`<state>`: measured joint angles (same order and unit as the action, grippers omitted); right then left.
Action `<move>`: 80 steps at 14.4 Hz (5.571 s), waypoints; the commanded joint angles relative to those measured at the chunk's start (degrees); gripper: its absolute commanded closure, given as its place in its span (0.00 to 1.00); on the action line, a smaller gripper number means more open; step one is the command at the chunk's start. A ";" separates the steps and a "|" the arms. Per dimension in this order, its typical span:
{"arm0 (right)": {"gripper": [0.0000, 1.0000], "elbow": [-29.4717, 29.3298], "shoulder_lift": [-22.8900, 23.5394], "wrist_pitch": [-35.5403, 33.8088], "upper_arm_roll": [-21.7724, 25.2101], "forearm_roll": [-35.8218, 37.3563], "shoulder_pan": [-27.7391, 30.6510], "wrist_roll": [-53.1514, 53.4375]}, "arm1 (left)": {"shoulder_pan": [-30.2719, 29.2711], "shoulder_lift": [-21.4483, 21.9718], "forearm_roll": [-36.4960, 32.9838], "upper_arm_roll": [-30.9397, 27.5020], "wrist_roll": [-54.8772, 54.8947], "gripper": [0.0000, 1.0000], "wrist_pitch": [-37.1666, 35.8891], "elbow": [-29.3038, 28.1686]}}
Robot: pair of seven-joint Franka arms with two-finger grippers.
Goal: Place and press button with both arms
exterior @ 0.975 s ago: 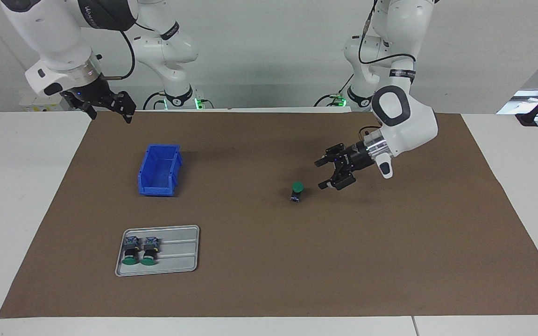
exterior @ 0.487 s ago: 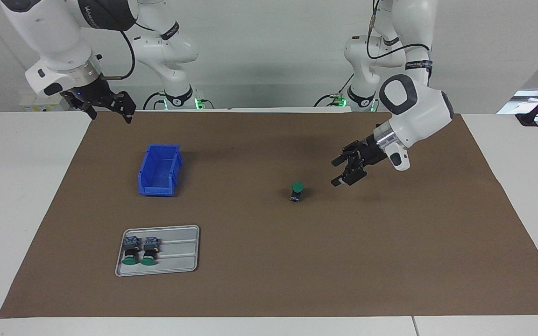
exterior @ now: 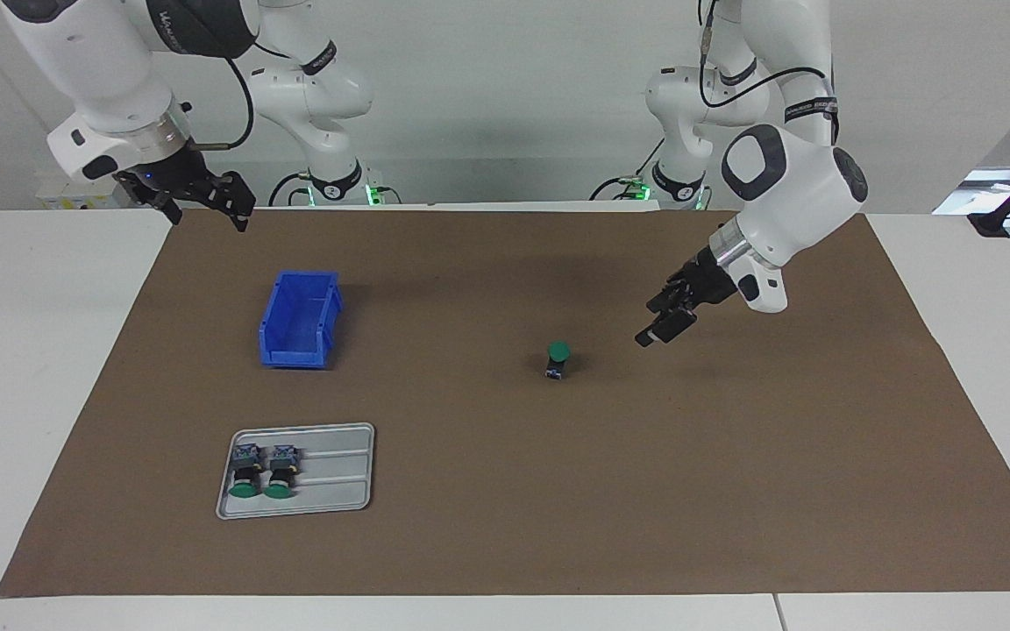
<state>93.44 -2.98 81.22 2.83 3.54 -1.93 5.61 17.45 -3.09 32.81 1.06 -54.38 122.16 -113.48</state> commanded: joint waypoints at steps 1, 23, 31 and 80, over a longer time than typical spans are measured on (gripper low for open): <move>0.02 0.95 -0.63 0.35 0.16 -0.37 0.17 -1.04 | -0.05 0.45 -7.11 0.08 0.15 0.00 -1.83 1.25; 0.02 0.95 -0.63 0.35 0.16 -0.37 0.17 -1.04 | 15.42 -13.95 -26.65 0.34 16.95 0.90 -12.73 19.34; 0.02 0.95 -0.63 0.43 0.16 -0.37 0.17 -1.04 | 16.92 -17.82 -28.76 0.25 13.69 1.00 -8.96 19.62; 0.02 0.86 -0.63 0.35 0.16 -0.46 0.17 -1.04 | -4.33 -3.24 -30.26 -0.45 38.62 0.00 -23.44 15.49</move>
<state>93.45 -2.98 81.22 2.83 3.54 -1.93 5.61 16.12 -8.72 3.64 0.31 -20.06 101.54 -97.36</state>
